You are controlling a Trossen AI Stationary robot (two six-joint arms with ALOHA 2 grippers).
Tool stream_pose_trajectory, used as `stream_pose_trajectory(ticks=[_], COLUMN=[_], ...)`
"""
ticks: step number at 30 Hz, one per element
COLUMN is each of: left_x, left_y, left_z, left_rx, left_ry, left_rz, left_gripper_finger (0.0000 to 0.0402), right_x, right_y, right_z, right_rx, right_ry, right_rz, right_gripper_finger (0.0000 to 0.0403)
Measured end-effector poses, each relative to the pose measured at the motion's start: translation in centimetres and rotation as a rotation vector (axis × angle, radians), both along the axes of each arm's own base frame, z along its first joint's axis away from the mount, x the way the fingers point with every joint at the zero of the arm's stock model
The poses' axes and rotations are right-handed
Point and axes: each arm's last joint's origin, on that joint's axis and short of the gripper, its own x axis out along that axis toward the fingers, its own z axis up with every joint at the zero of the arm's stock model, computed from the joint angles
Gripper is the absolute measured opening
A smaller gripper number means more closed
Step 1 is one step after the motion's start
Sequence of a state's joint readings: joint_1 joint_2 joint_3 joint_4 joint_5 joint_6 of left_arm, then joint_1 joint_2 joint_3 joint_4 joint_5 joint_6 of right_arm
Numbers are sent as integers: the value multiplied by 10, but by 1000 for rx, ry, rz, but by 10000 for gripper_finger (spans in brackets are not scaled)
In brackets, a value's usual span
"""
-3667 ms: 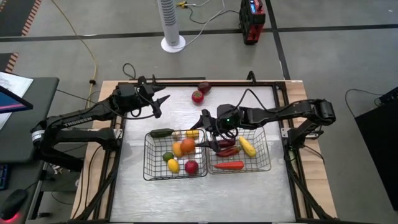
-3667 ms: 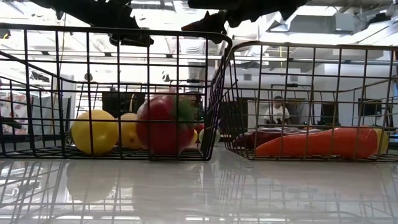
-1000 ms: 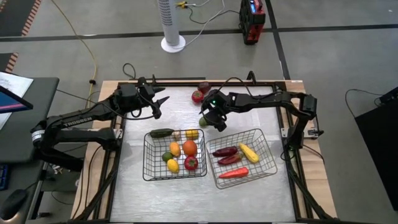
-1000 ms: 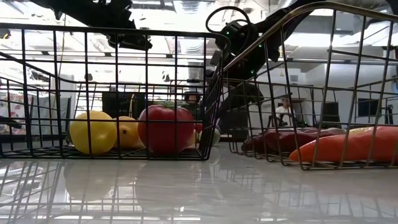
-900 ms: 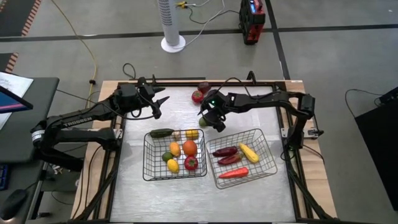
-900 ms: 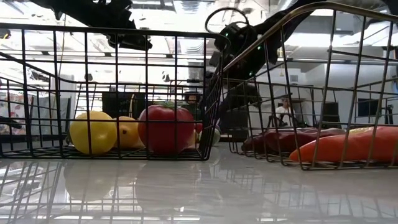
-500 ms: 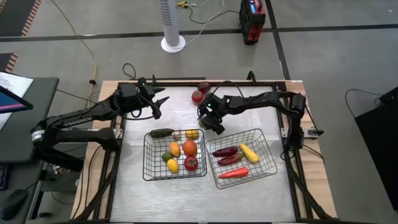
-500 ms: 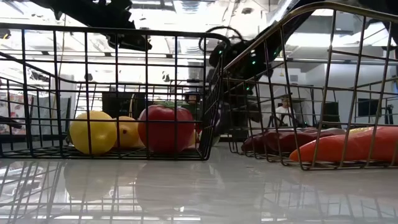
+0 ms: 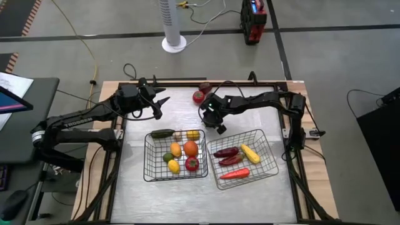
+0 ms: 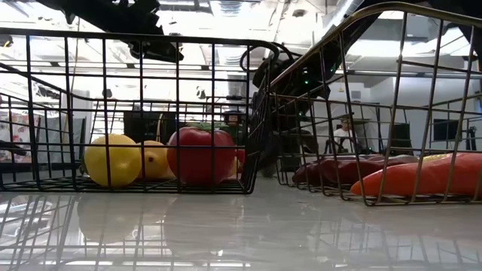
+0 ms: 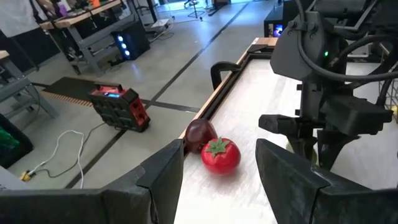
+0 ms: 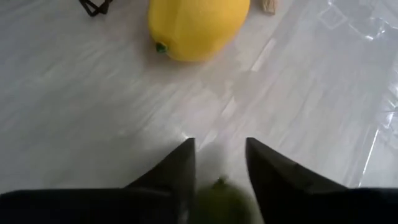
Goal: Sort produce into baskets
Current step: Put the green lime into the black wire basket
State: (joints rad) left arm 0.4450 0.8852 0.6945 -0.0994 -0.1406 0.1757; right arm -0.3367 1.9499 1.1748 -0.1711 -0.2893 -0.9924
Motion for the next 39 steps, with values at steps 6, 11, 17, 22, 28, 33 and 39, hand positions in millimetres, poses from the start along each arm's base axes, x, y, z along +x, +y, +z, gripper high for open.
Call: stream_pose_trajectory(ticks=[6,11,17,22,28,33,39], left_x=[0,0,-1,-6,-8,-8,-8], left_y=[0,0,1,0,-1,-1,-1], left_z=[0,0,0,4,6,3,4], left_rx=[0,0,10,31,26,16,18], left_ry=[0,1,3,-9,-22,-3,-10], left_rz=[0,1,32,83,84,85,85], left_gripper_finger=[190,190,190,190,190,190,190], right_x=[1,8,16,18,17,13,12], right_y=[0,-4,-13,-14,-14,-12,-12], right_z=[1,13,35,48,50,47,47], right_rx=[-3,-23,-4,14,51,45,20], right_ry=[-8,-31,-24,23,55,103,113], right_rz=[0,-35,-108,-117,-152,-127,-86], right_gripper_finger=[85,37,21,44,50,84,173])
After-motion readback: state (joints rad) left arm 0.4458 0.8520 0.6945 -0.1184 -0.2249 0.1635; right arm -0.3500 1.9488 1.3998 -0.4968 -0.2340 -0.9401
